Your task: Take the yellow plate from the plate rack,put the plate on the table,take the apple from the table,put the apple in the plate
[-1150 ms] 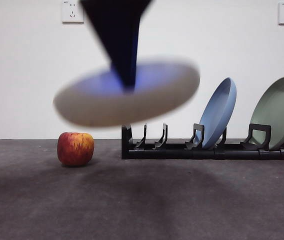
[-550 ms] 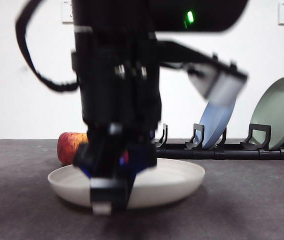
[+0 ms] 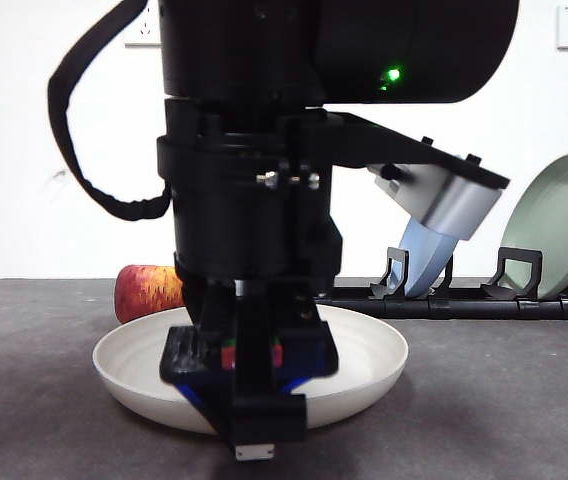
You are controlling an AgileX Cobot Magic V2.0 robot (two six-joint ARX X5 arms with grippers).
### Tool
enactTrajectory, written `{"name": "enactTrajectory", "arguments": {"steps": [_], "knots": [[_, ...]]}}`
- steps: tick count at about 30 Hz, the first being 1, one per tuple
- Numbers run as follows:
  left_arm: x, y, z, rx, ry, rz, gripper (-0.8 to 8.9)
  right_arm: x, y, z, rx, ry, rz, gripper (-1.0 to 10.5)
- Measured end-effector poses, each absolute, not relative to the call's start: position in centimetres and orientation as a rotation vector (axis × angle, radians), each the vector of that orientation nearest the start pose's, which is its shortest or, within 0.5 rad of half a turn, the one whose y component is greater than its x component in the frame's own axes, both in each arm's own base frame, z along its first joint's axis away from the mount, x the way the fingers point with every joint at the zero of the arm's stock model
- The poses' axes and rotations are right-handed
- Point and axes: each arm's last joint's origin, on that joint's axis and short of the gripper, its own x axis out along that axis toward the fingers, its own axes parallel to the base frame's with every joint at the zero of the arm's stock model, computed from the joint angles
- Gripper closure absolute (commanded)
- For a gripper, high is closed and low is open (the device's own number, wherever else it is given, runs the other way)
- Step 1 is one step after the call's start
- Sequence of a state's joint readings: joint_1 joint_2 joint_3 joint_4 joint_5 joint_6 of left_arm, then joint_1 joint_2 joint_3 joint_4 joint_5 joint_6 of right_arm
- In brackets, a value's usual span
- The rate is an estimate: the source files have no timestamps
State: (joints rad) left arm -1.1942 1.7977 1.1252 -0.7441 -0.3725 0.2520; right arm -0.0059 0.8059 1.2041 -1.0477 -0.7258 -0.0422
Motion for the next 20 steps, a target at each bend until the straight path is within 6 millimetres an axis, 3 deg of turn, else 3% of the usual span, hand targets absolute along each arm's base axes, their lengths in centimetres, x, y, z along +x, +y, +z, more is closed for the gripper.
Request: {"name": "enactTrajectory", "arguments": {"steps": [2,6,11,20], "knots": [[12.8,-29.6,16.4,1.215,0.966,-0.835,4.89,11.2,1.9,39.0,0.199,0.607,0.706,2.0],[12.5,-29.2,18.0,1.133,0.964,-0.866,4.89,11.5,1.9,38.9,0.203,0.618,0.706,2.0],[12.1,-28.0,21.7,0.989,0.896,-0.863,4.89,11.7,1.9,38.8,0.203,0.624,0.706,2.0],[11.5,-21.3,30.5,0.556,0.784,-0.729,5.01,12.7,1.9,38.6,0.212,0.639,0.714,2.0]]}}
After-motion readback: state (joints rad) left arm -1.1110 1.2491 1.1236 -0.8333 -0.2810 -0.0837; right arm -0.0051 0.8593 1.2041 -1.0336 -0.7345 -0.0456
